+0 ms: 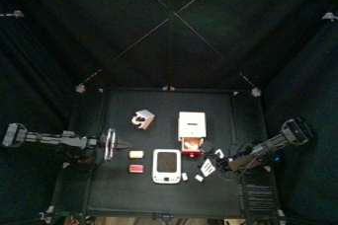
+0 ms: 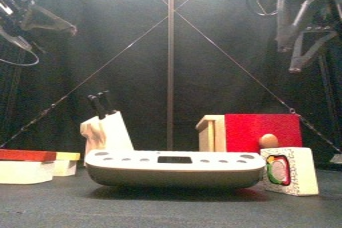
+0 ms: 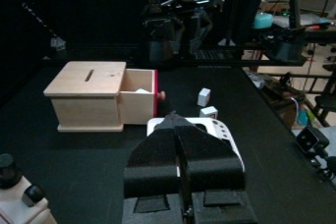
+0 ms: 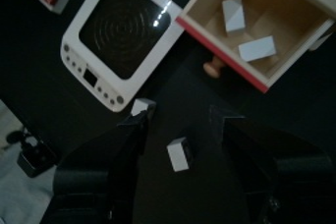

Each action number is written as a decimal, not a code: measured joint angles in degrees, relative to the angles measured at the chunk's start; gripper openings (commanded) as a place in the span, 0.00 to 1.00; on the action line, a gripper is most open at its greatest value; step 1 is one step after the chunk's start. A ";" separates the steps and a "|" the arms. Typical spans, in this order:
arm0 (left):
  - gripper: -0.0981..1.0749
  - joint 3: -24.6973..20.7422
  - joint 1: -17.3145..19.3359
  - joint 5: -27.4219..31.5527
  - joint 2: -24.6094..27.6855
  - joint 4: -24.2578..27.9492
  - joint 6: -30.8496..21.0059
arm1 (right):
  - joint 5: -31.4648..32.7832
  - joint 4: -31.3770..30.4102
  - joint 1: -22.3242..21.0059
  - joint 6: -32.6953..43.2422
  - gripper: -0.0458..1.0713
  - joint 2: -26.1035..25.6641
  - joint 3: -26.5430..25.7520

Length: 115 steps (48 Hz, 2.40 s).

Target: Grab sushi piece off table

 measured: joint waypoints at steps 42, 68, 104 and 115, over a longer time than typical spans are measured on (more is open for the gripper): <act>0.06 0.53 0.00 0.00 0.00 0.00 -0.09 | -9.14 5.01 5.36 -0.09 0.81 16.96 0.97; 0.06 0.70 0.00 0.00 0.00 0.00 -0.09 | -11.69 5.27 4.13 -0.09 0.78 23.64 1.41; 0.06 0.97 -0.09 0.00 0.00 0.00 0.00 | -11.69 4.92 2.64 -0.09 0.51 22.50 1.05; 0.06 0.97 -0.09 0.00 0.00 0.00 -0.09 | -11.69 4.92 1.49 -0.09 0.51 19.78 1.05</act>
